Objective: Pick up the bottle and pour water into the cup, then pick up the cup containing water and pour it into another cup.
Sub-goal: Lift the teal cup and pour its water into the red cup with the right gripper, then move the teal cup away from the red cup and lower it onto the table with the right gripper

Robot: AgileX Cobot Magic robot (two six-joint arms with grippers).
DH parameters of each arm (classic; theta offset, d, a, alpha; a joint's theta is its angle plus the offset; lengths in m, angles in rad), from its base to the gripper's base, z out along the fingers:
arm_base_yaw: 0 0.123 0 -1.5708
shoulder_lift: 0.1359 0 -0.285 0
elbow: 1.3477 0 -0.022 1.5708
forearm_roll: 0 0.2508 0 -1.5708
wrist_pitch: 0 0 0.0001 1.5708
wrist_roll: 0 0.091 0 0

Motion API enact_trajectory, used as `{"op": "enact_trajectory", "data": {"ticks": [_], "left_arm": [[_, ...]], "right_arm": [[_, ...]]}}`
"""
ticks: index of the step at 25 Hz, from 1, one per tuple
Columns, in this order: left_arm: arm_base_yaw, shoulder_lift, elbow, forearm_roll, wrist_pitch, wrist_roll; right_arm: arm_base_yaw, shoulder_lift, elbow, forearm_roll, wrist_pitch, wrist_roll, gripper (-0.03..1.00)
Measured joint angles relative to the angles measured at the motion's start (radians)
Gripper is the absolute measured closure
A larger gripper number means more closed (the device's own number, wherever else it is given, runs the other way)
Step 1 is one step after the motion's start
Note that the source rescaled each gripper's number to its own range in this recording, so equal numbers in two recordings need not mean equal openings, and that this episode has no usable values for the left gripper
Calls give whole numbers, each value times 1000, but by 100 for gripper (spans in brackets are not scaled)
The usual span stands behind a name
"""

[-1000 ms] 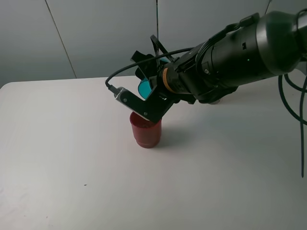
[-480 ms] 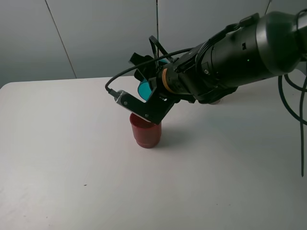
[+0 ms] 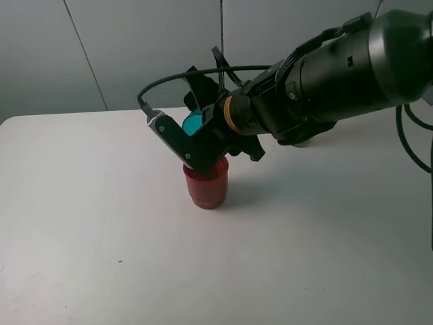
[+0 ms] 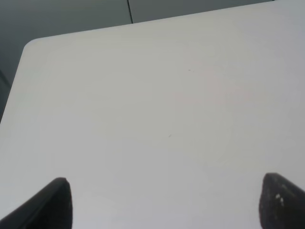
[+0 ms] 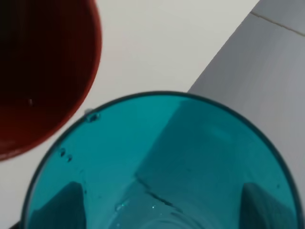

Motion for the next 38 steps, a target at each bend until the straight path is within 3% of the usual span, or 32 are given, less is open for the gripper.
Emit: {"op": "enact_trajectory", "data": {"ticks": [4, 10, 17, 22, 29, 34, 38], "left_arm": [[0, 0, 0, 0, 0, 0], [0, 0, 0, 0, 0, 0], [0, 0, 0, 0, 0, 0], [0, 0, 0, 0, 0, 0], [0, 0, 0, 0, 0, 0], [0, 0, 0, 0, 0, 0], [0, 0, 0, 0, 0, 0]], "right_arm": [[-50, -63, 0, 281, -145, 38, 84], [-141, -132, 44, 831, -308, 41, 84], [-257, -154, 254, 1136, -523, 26, 84], [-355, -154, 429, 1196, -766, 22, 84], [-411, -65, 501, 1287, -941, 24, 84], [-411, 45, 503, 1371, -965, 24, 84], [-411, 97, 503, 1378, -965, 22, 84]]}}
